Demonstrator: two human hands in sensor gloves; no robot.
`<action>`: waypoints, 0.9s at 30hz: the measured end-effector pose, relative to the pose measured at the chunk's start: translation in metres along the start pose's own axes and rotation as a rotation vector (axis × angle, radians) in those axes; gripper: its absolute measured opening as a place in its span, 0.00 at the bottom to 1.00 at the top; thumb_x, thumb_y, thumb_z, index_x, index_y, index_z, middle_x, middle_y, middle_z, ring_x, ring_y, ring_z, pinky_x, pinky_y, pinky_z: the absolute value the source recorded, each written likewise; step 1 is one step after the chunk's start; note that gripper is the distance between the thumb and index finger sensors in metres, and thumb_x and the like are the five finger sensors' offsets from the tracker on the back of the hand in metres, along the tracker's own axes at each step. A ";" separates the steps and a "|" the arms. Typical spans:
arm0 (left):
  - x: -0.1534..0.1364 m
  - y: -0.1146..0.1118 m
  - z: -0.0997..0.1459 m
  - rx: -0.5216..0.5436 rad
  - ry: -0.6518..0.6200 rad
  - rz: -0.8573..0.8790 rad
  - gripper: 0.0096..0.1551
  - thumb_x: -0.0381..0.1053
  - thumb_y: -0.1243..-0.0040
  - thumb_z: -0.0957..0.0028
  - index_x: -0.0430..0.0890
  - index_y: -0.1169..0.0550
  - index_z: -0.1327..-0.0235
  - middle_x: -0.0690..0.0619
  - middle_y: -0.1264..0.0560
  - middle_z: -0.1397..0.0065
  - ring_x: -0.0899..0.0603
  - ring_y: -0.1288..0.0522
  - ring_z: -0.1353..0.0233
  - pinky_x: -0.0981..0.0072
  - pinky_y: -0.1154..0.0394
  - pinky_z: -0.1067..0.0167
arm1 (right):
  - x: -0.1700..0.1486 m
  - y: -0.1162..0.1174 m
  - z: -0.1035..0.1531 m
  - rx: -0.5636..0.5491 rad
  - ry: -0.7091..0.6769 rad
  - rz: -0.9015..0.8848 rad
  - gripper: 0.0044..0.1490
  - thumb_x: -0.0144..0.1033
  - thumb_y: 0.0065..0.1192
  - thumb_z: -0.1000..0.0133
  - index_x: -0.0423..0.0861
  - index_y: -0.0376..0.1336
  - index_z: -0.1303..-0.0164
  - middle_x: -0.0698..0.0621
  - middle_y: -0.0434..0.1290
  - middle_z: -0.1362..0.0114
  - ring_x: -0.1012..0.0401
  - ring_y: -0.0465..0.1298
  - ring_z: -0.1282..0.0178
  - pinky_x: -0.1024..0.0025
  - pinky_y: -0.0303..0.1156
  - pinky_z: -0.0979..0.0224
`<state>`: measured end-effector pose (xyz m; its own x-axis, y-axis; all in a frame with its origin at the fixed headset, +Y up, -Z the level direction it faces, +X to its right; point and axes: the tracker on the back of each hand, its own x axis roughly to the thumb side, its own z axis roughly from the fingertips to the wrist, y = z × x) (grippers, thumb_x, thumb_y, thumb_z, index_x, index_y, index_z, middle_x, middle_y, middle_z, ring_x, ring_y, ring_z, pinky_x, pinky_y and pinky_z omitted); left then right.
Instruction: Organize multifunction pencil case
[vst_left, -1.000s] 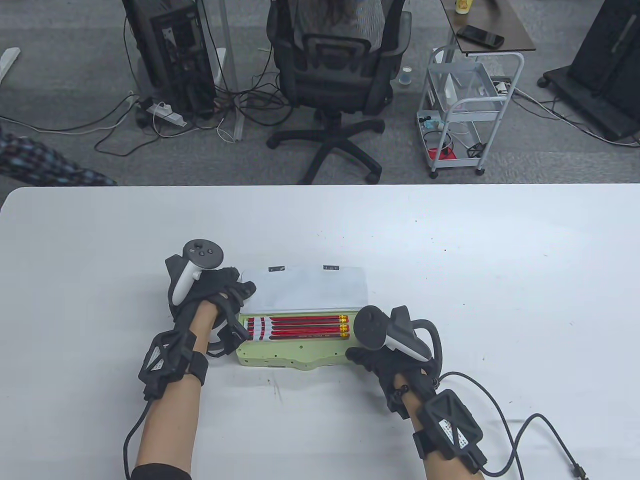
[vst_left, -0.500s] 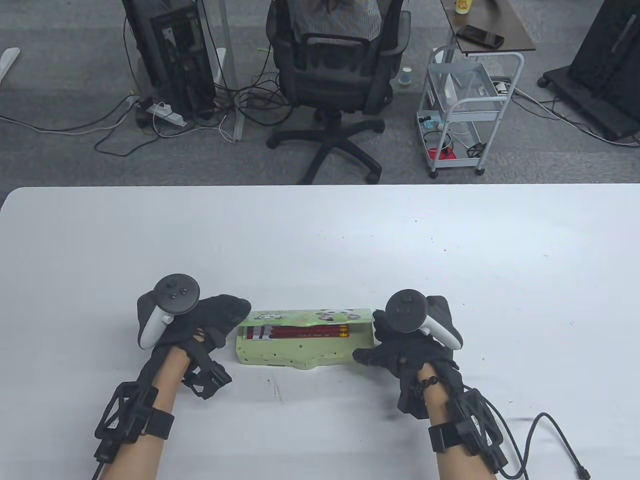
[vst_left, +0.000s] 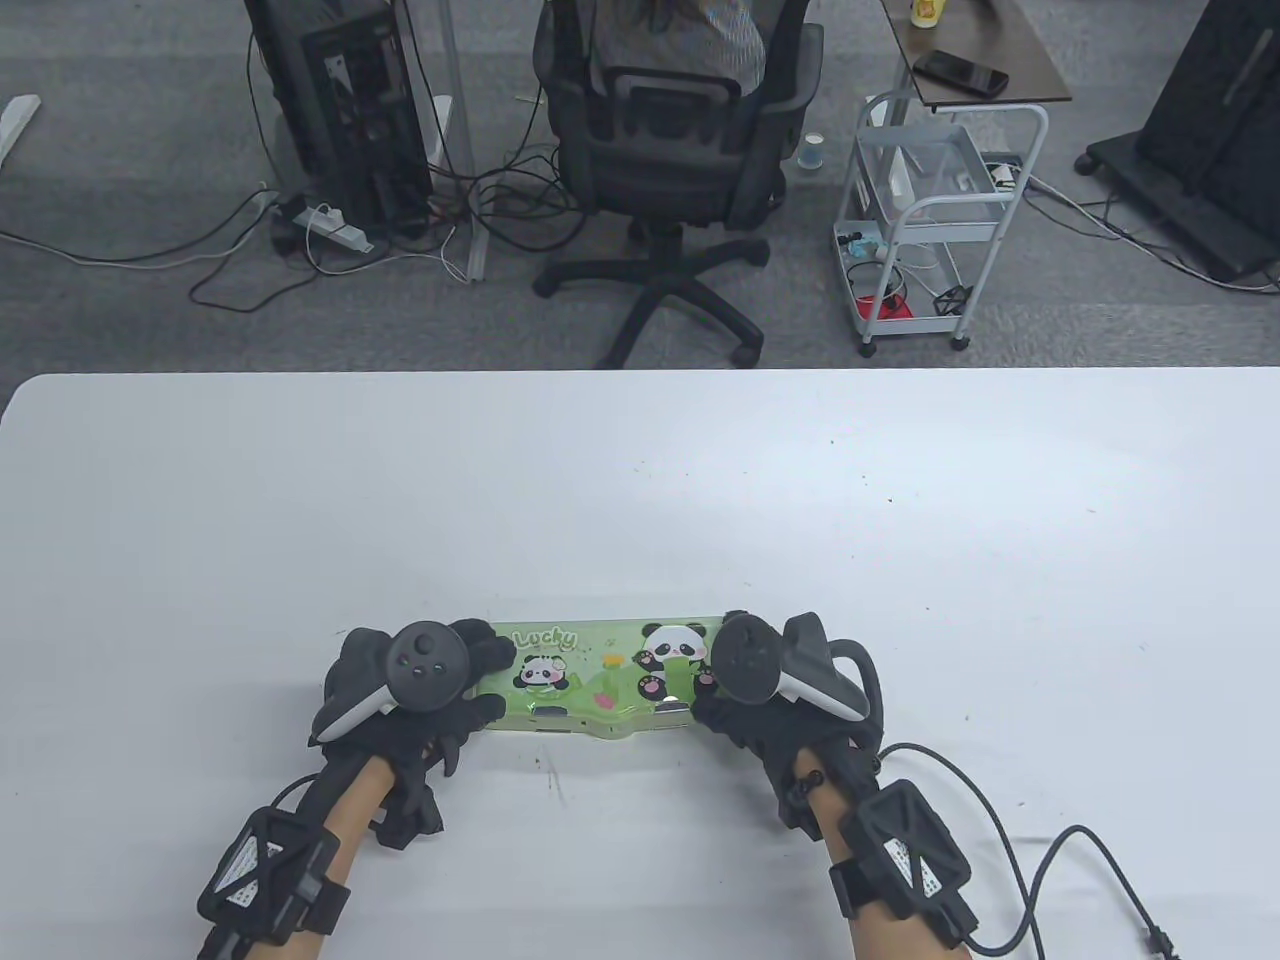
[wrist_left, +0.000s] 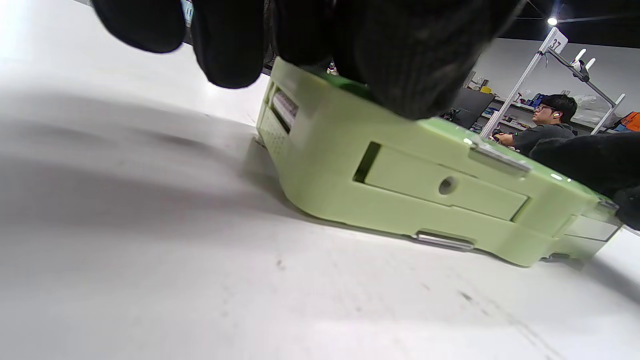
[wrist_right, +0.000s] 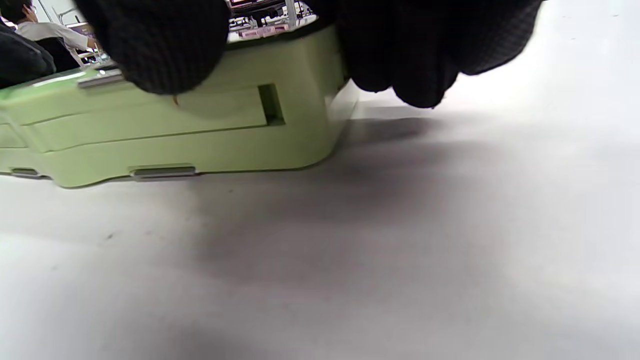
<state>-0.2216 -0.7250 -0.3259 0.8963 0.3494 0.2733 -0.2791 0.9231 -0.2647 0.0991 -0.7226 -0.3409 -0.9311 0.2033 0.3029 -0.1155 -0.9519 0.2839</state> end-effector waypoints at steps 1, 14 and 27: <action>0.000 0.000 0.000 0.001 -0.002 -0.002 0.35 0.51 0.33 0.52 0.53 0.30 0.29 0.47 0.39 0.18 0.32 0.31 0.23 0.28 0.36 0.31 | 0.000 0.000 0.000 -0.001 0.000 -0.005 0.62 0.53 0.61 0.46 0.24 0.43 0.18 0.26 0.62 0.23 0.32 0.70 0.27 0.37 0.67 0.26; -0.025 0.026 0.012 0.339 0.095 -0.090 0.49 0.62 0.41 0.51 0.47 0.44 0.20 0.39 0.47 0.14 0.26 0.43 0.18 0.25 0.41 0.30 | -0.014 -0.031 0.021 -0.264 0.033 0.038 0.55 0.55 0.53 0.44 0.30 0.48 0.16 0.25 0.56 0.19 0.28 0.62 0.23 0.30 0.61 0.24; -0.033 0.033 0.023 0.232 0.172 -0.286 0.64 0.75 0.50 0.53 0.54 0.71 0.25 0.37 0.74 0.17 0.21 0.73 0.21 0.20 0.63 0.32 | -0.034 -0.036 0.027 -0.302 0.089 0.086 0.62 0.59 0.51 0.44 0.33 0.34 0.14 0.22 0.30 0.19 0.24 0.32 0.23 0.24 0.38 0.26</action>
<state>-0.2685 -0.7025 -0.3227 0.9881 0.0595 0.1419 -0.0630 0.9978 0.0205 0.1445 -0.6891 -0.3367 -0.9670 0.1107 0.2296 -0.1198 -0.9925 -0.0258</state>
